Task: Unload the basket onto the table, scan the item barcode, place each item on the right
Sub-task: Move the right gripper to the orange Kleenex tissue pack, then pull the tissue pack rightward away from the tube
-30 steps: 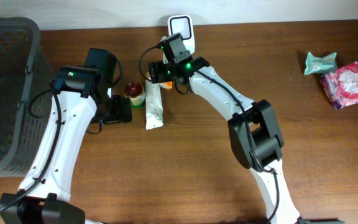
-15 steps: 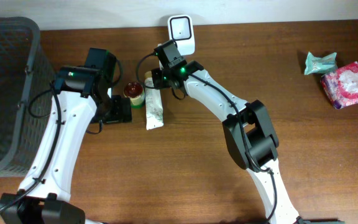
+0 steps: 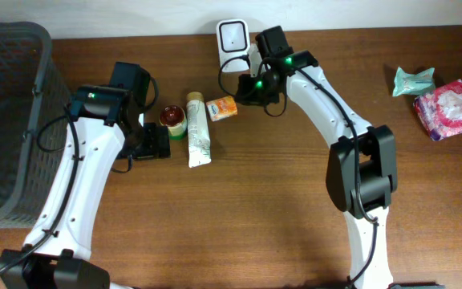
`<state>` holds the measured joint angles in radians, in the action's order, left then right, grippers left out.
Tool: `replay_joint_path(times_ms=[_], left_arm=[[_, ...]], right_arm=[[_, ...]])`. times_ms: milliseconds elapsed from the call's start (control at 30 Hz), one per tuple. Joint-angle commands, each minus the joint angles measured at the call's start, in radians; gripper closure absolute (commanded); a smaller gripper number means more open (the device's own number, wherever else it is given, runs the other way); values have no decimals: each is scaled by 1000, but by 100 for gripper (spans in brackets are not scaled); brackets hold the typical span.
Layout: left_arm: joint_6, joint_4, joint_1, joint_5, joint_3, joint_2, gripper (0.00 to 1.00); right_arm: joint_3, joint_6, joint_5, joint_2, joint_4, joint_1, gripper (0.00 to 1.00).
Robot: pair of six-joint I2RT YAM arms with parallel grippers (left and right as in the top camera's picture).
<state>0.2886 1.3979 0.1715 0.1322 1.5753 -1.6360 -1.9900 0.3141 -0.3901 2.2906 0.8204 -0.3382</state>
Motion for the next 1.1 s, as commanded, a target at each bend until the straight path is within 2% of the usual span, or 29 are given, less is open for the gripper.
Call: replay_joint_path(times_ms=[0, 33, 100, 167, 233, 267, 300, 333, 367, 400, 467, 533, 733, 867, 967, 1033, 1067], left_arm=[[10, 1, -3, 7, -4, 15, 1], [10, 1, -3, 7, -4, 15, 1], [10, 1, -3, 7, -4, 15, 1], [10, 1, -3, 7, -4, 15, 1], [10, 1, -3, 7, -4, 15, 1], [10, 1, -3, 7, -4, 15, 1], [10, 1, -3, 7, -4, 15, 1], [10, 1, -3, 7, -4, 15, 1], [10, 1, -3, 7, -4, 15, 1], [10, 1, -3, 7, -4, 15, 1], [10, 1, -3, 7, -4, 15, 1], [10, 1, -3, 7, -4, 15, 1], [10, 1, -3, 7, -4, 15, 1], [10, 1, -3, 7, -4, 15, 1], [10, 1, -3, 7, -4, 15, 1], [10, 1, -3, 7, -4, 15, 1], [10, 1, -3, 7, -4, 15, 1]], right_arm=[[2, 209, 120, -10, -40, -23, 32], [3, 270, 153, -8, -81, -36, 22], [3, 317, 188, 3, -148, -58, 13], [3, 389, 255, 23, -203, -85, 12], [4, 490, 317, 72, -275, -123, 13], [4, 492, 316, 89, -303, -134, 15], [4, 492, 317, 101, -319, -140, 18], [4, 492, 323, 117, -333, -148, 28], [4, 492, 340, 139, -341, -159, 44], [4, 488, 367, 153, -333, -163, 53], [4, 486, 427, 156, -281, -166, 64], [4, 424, 436, 156, -236, -166, 66], [-6, 332, 481, 143, -24, -161, 65], [-37, 271, 587, 83, 191, -143, 64], [-83, 204, 598, 43, 324, -138, 52], [-105, 202, 585, 18, 400, -138, 52], [-110, 202, 549, 15, 412, -138, 45]])
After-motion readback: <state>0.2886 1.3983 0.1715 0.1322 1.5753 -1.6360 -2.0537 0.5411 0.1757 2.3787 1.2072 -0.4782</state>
